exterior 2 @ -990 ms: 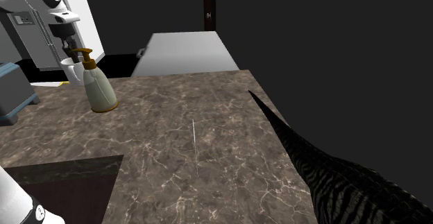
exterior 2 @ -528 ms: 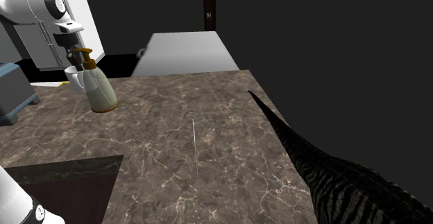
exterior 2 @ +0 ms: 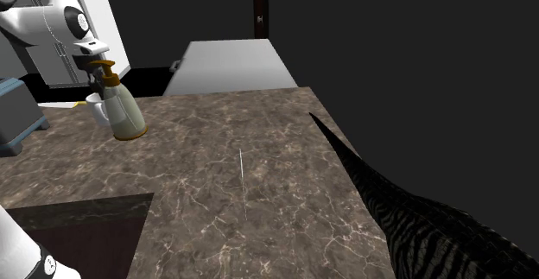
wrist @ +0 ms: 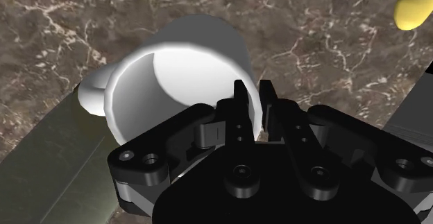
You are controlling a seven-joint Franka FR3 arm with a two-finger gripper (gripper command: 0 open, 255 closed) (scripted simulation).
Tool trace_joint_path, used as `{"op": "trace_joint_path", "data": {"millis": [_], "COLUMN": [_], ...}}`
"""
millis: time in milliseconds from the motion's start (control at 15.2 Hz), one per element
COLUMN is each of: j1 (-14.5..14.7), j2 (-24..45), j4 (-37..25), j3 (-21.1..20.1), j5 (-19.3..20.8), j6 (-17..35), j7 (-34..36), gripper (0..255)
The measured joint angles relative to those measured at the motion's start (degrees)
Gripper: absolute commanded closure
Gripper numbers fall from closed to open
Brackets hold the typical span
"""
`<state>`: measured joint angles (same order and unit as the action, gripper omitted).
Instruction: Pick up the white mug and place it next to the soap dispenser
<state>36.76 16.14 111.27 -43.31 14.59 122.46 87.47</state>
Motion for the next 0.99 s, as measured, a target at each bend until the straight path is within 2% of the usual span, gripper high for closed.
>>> {"op": "trace_joint_path", "data": {"millis": [462,528,990], "j1": [0.08,0.08,0.0], "j2": [0.29,0.29,-0.11], "j4": [0.43,0.44,-0.14], "j3": [0.14,0.14,-0.06], "j5": [0.31,0.31,-0.09], "j6": [0.66,0.66,-0.16], "j7": [0.21,0.21,-0.02], "gripper": [255,0,0]}}
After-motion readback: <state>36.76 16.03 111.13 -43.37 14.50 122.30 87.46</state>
